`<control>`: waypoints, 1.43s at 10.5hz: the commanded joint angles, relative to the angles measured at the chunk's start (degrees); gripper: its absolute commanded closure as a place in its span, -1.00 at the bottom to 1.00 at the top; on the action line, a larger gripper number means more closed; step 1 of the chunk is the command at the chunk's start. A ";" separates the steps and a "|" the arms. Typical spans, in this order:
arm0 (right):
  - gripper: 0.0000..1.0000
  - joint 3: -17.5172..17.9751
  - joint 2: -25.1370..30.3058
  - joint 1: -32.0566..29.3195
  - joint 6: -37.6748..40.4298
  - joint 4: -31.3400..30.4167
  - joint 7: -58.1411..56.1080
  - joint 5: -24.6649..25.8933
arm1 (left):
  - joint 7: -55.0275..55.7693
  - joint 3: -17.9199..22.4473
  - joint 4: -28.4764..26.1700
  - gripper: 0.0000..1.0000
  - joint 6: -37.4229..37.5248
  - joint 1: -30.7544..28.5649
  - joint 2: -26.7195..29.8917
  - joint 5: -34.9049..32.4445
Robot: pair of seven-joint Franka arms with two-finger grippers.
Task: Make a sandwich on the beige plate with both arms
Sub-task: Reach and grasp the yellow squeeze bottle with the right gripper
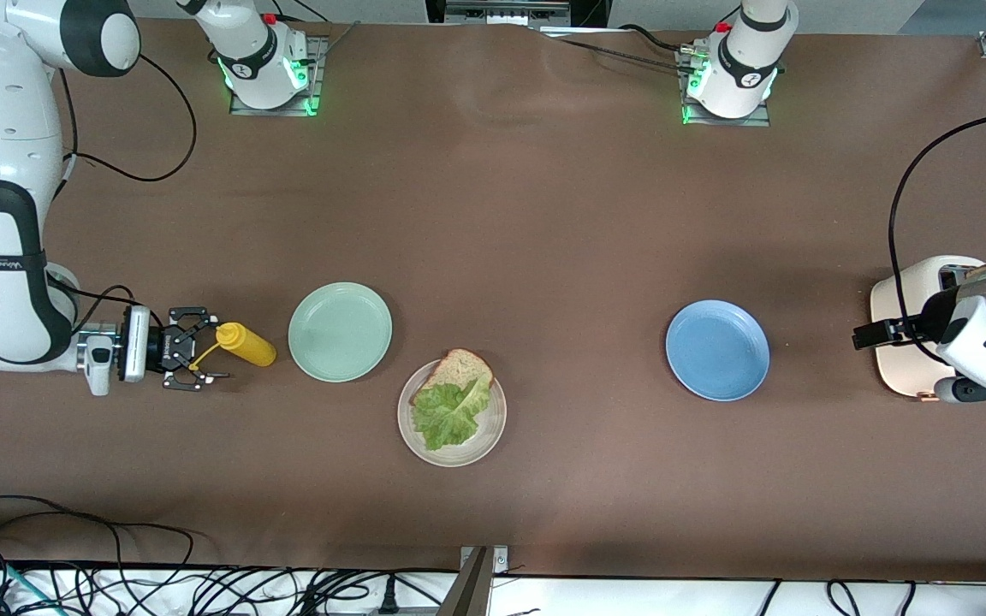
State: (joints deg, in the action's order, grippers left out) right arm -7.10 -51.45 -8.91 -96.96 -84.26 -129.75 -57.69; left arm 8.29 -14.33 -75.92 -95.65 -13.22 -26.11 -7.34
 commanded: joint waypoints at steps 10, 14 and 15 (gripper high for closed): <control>1.00 2.27 -1.11 3.46 -6.30 0.85 3.54 -5.59 | -0.99 0.27 -0.81 -1.00 1.42 -1.36 0.98 -1.45; 1.00 -0.18 8.35 10.90 -12.37 0.59 29.18 18.84 | -6.16 0.27 -0.46 -1.00 3.88 -5.04 1.85 -1.36; 1.00 -2.11 11.34 15.11 -11.94 0.07 39.55 25.80 | -7.48 0.27 -0.55 -1.00 4.58 -6.45 2.29 -1.36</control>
State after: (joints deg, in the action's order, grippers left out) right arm -6.14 -45.90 0.37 -108.56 -81.93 -102.87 -39.94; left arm 4.01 -13.61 -76.19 -92.89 -17.52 -25.42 -7.35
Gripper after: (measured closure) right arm 0.762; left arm 0.000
